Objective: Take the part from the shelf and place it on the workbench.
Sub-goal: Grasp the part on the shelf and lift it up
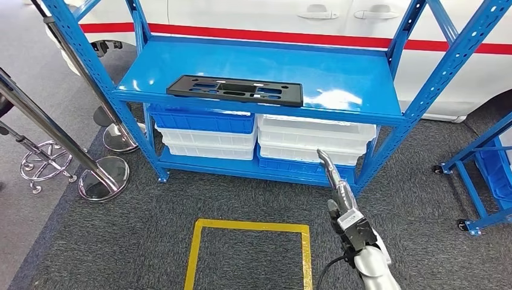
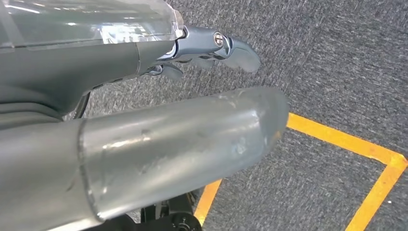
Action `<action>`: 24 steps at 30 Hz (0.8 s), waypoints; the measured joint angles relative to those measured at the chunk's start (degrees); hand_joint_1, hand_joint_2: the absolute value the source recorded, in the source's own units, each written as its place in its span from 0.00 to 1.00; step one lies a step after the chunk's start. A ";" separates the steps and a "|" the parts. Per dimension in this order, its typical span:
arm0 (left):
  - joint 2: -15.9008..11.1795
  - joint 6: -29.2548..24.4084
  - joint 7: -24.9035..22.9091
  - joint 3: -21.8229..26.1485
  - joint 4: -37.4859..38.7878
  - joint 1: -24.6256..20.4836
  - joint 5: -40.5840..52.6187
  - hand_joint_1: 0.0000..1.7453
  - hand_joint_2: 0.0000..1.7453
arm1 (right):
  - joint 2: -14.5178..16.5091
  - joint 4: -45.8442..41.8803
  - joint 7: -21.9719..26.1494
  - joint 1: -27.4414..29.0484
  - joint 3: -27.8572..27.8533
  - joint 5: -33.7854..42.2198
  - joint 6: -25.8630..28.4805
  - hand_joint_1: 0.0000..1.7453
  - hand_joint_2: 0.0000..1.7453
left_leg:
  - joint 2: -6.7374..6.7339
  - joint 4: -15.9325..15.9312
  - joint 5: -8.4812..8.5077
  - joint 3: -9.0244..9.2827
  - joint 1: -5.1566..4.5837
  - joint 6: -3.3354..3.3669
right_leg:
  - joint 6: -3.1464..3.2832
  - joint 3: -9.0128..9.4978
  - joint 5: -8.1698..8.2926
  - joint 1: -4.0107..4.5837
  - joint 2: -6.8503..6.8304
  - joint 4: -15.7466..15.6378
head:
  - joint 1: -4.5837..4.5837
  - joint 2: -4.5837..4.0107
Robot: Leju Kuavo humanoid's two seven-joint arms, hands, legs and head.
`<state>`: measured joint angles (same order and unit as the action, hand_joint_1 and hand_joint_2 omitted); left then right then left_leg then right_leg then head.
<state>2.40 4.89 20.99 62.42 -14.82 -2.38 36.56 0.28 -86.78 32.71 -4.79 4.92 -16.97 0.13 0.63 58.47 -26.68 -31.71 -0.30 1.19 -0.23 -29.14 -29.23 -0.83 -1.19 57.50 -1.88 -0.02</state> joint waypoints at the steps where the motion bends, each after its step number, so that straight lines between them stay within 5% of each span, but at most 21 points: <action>1: 0.03 0.05 0.01 0.28 0.01 -0.04 0.19 0.00 0.00 | -0.38 -1.79 0.25 -0.51 1.17 0.32 0.40 0.00 0.00 | -0.02 -0.68 0.36 0.29 0.22 0.25 | -0.17 0.11 -0.02 0.03 0.00 -0.07 | 0.00 0.00; 3: 0.16 0.16 0.04 0.89 0.09 -0.21 0.53 0.00 0.00 | -1.17 -5.34 0.79 -1.43 3.52 1.08 1.12 0.00 0.00 | -0.07 -2.34 1.19 1.02 0.66 0.79 | -0.46 -0.73 -1.28 0.11 0.34 1.78 | 0.01 0.00; 6: 0.38 0.22 0.06 2.00 0.35 -0.65 0.95 0.00 0.00 | -2.64 -10.44 1.63 -2.09 7.09 2.42 2.03 0.00 0.00 | 0.05 -3.06 1.56 1.28 0.85 1.12 | -0.82 -6.15 -5.62 -0.16 0.93 11.56 | 0.01 0.00; 8: 0.49 0.21 0.05 2.90 0.55 -0.77 1.31 0.00 0.00 | -3.80 -13.97 2.33 -2.20 9.59 3.38 2.60 0.00 0.00 | 0.35 -2.86 1.30 1.37 0.95 0.85 | -1.26 -8.50 -5.11 -0.56 0.95 14.57 | 0.00 0.00; 12: 0.72 -0.05 0.03 4.75 0.87 -1.08 1.89 0.00 0.00 | -6.27 -21.02 3.75 -2.55 14.87 5.16 3.64 0.00 0.00 | 0.96 -0.91 -0.31 1.27 1.26 -0.64 | -1.86 -4.84 2.15 -1.27 1.28 3.94 | 0.01 0.00; 18: 0.92 -1.01 -0.52 7.51 1.19 -1.45 2.58 0.00 0.00 | -9.26 -30.13 5.89 -2.84 21.63 7.76 4.30 0.00 0.00 | 0.48 1.98 -2.40 -0.14 1.49 -2.54 | 0.69 -4.33 1.94 -0.93 1.40 2.03 | -0.04 0.00; 22: 0.95 -0.05 -0.85 9.42 1.33 -1.75 1.96 0.00 0.00 | -10.81 -33.35 6.55 -2.22 24.86 9.09 3.56 0.00 0.00 | -0.18 14.74 -7.69 -6.58 1.53 -2.86 | 1.45 -3.97 1.66 -0.54 0.85 1.89 | -0.05 0.00; 24: 1.01 0.37 -0.97 10.09 1.38 -1.68 1.54 0.00 0.00 | -11.46 -33.78 6.52 -1.52 25.50 9.29 3.08 0.00 0.00 | -0.22 14.56 -5.88 -7.02 1.49 -2.53 | 1.55 -3.75 1.51 -0.28 0.79 1.90 | -0.05 0.00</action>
<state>3.42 5.26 20.02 72.51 -13.44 -4.05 38.10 -11.18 -120.56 39.24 -6.31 30.41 -7.68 3.21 0.41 73.03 -32.56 -38.73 1.19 -1.33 1.32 -32.88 -27.73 -1.11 -0.41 59.40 -1.93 -0.02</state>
